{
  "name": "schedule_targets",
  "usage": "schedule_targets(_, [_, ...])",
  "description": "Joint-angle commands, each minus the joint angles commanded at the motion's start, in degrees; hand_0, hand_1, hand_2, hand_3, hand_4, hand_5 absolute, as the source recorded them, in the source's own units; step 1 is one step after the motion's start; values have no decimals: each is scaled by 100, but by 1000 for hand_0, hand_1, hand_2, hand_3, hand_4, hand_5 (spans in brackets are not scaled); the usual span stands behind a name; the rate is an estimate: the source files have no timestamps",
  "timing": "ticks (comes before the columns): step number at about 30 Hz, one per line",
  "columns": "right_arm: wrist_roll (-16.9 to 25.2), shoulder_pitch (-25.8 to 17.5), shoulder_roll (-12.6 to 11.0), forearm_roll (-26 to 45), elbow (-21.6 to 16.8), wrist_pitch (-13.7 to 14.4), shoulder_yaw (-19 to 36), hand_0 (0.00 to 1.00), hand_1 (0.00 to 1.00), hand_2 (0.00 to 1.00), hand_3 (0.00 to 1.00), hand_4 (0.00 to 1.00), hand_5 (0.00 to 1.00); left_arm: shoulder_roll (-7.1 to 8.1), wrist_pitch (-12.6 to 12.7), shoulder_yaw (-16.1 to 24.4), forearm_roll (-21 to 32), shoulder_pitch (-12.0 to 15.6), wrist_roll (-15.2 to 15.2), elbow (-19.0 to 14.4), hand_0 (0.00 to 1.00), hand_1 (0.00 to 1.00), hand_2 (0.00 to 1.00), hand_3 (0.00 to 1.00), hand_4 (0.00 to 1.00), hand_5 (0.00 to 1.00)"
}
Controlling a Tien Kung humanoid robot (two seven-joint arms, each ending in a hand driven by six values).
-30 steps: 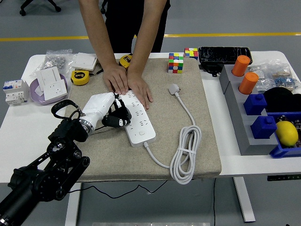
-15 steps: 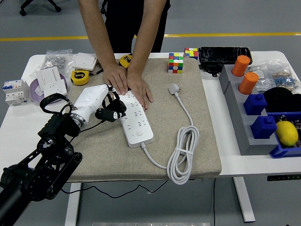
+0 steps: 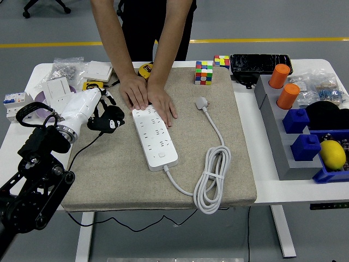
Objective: Pick up the plug,place it near the board,insert it into the board,press the button
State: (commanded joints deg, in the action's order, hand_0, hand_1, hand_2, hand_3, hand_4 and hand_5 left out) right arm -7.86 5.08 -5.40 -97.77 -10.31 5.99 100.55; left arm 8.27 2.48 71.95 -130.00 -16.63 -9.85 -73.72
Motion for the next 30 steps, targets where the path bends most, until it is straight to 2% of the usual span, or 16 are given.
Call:
schedule_targets(3, [-3,-1,3,-7,0,-2,16,859,852,825,838,998,998,-34,-8,34,0,30,17,204,319,229,372,520,729,68])
schedule_targets(4, [0,-1,3,2,0,-1,9,860,852,825,838,998,998,-46,-13,46,0,41,23,251,405,411,404,524,744,86])
schedule_targets(9, [3,4,0,16,0,0,4,860,852,825,838,998,998,-75,-136,50,0,71,-7,334,405,411,404,524,744,86])
schedule_targets(10, [4,2,0,18,0,0,5,860,852,825,838,998,998,-73,-189,42,0,74,-16,335,648,596,530,532,959,236])
schedule_targets(15, [-1,-3,-2,-12,0,-4,43,860,852,825,838,998,998,-71,-362,33,0,91,-27,326,648,596,530,532,959,236])
schedule_targets(16, [0,-4,-1,-8,0,-4,41,860,852,824,837,998,998,-68,-386,36,0,97,-18,319,876,818,781,723,998,683])
schedule_targets(21, [4,2,-1,7,0,-2,33,860,852,824,837,998,998,-54,-569,56,0,123,47,293,876,818,781,723,998,683])
schedule_targets(22, [3,4,2,2,0,-2,40,860,852,824,837,998,998,-56,-533,69,30,137,116,280,987,998,930,872,998,998])
schedule_targets(24, [3,5,4,4,0,-2,38,860,852,824,837,998,998,-63,-444,90,224,160,212,264,987,998,930,872,998,998])
schedule_targets(26, [7,7,8,19,0,1,26,860,852,824,837,998,998,-103,-190,158,632,218,432,237,987,998,930,872,998,998])
schedule_targets(27, [7,8,12,29,0,2,16,860,852,824,837,998,998,-187,49,272,893,305,668,210,987,998,930,872,998,998])
schedule_targets(30, [12,-3,23,45,0,2,-1,860,852,824,837,998,998,-379,555,491,1600,476,1239,174,986,998,944,891,998,998])
